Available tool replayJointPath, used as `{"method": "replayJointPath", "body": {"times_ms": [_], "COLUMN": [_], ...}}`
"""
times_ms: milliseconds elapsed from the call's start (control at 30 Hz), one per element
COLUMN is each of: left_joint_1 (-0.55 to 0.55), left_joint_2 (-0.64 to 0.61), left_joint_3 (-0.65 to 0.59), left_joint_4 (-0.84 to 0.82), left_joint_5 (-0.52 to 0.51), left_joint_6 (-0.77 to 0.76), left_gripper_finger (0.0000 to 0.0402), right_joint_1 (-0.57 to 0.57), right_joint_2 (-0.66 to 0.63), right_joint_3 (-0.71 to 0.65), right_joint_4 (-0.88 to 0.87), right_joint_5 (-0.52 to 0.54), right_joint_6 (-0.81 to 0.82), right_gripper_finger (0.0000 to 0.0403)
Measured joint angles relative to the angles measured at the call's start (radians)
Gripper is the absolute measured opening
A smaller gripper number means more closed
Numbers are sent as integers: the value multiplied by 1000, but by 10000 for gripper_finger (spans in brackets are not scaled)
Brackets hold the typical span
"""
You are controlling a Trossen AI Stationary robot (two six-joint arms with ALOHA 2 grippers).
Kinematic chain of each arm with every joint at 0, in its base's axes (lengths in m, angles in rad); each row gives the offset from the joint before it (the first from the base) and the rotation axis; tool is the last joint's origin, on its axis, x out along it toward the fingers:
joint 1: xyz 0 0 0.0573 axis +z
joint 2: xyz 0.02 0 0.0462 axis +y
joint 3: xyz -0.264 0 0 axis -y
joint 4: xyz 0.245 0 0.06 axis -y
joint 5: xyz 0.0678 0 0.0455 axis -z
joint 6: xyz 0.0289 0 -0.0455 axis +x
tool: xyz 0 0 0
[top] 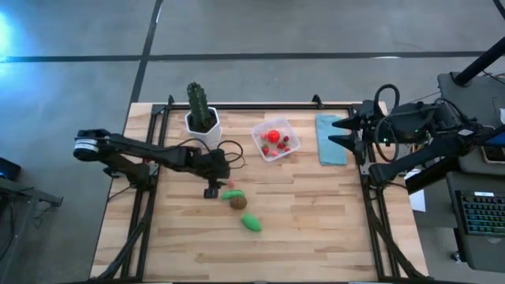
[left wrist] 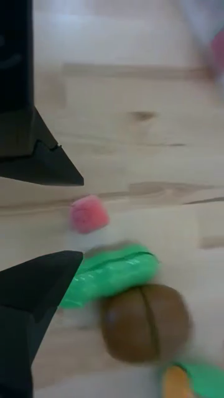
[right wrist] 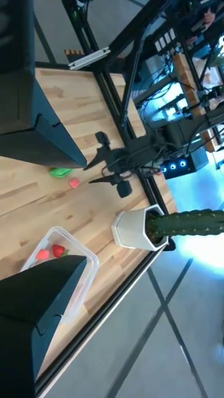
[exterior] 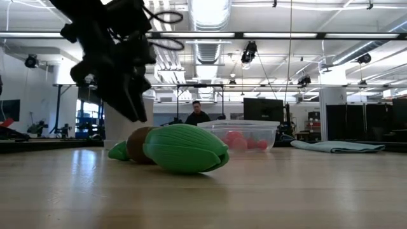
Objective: Pick and placing Produce into tupperware
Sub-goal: Put the peach into the transparent bin
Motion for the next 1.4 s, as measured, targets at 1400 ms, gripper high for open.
{"method": "replayJointPath", "body": {"times_ms": [1400], "left_joint_1": [-3], "left_joint_2": [219], "left_joint_3": [-8], "left_joint_4": [210], "left_joint_5": [17], "left_joint_6": [-53], "left_gripper_finger": [96], "right_joint_1": [0], "right_joint_2": [15], "right_joint_3": [0], "right_joint_4": [-38], "right_joint_5": [0], "right_joint_6": [7], "right_gripper_finger": [233]}}
